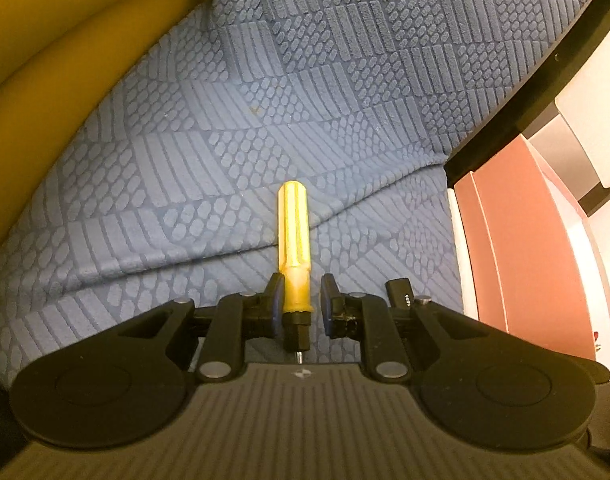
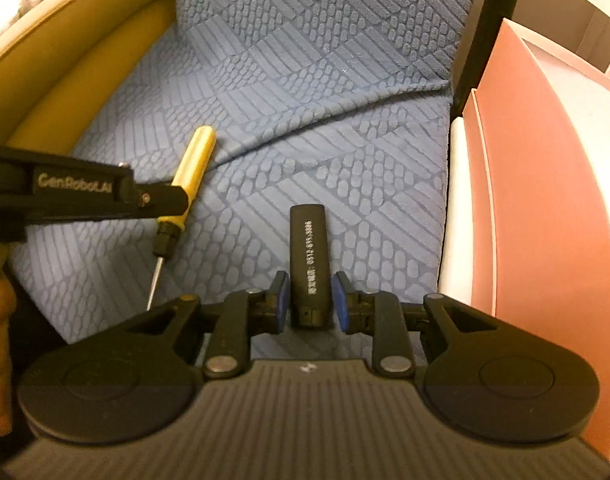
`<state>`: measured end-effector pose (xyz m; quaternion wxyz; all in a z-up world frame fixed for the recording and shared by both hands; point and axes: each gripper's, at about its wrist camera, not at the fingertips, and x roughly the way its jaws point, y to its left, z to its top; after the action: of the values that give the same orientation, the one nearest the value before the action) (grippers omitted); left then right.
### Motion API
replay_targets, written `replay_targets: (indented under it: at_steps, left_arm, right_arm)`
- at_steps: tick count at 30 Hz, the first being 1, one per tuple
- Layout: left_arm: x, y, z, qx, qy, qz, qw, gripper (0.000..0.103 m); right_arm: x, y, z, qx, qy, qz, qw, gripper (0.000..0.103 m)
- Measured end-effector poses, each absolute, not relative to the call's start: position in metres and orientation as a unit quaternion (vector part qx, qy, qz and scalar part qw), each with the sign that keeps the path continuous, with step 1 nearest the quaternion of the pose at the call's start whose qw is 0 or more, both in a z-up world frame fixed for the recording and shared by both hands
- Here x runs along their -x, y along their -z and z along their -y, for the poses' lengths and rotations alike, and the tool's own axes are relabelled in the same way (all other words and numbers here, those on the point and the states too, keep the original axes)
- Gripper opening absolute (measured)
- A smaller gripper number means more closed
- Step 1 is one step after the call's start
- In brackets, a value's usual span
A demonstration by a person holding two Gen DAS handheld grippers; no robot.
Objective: Organize rigid objects
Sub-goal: 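Lift the screwdriver with the left gripper while the right gripper lifts the USB stick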
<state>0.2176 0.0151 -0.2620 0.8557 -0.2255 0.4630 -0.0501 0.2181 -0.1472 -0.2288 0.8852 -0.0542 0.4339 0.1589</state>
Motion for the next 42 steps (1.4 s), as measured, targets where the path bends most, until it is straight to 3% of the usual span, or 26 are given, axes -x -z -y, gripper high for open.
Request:
replay_targets:
  at_steps: [3,8,14,16,26,33,36,42]
  left_arm:
    - [-0.218,0.262,-0.015,0.224,0.05,-0.463,0.856,0.022]
    - [-0.22,0.263,-0.014,0.22,0.048,-0.463,0.857,0.035]
    - [-0.221,0.265,-0.009,0.208,0.047,-0.464,0.859,0.036]
    - [-0.222,0.266,-0.008,0.205,0.047,-0.464,0.86,0.036]
    - [-0.226,0.269,0.002,0.167,0.041,-0.456,0.873,0.037]
    - [-0.226,0.27,0.02,0.114,0.043,-0.444,0.888,0.036]
    - [-0.226,0.271,0.026,0.083,0.046,-0.442,0.892,0.022]
    - [-0.227,0.266,0.027,0.091,0.057,-0.442,0.891,0.022]
  right_arm:
    - [-0.22,0.229,0.146,0.056,-0.158,-0.423,0.89,0.033]
    - [-0.223,0.234,0.139,0.071,-0.155,-0.421,0.891,0.036]
    - [-0.225,0.236,0.136,0.08,-0.157,-0.416,0.892,0.034]
    - [-0.226,0.236,0.137,0.072,-0.162,-0.42,0.89,0.027]
    - [-0.227,0.231,0.146,0.069,-0.147,-0.409,0.898,0.026]
    - [-0.227,0.235,0.149,0.065,-0.147,-0.414,0.896,0.026]
    - [-0.227,0.236,0.149,0.059,-0.148,-0.417,0.895,0.026]
    - [-0.229,0.235,0.152,0.043,-0.152,-0.418,0.895,0.026]
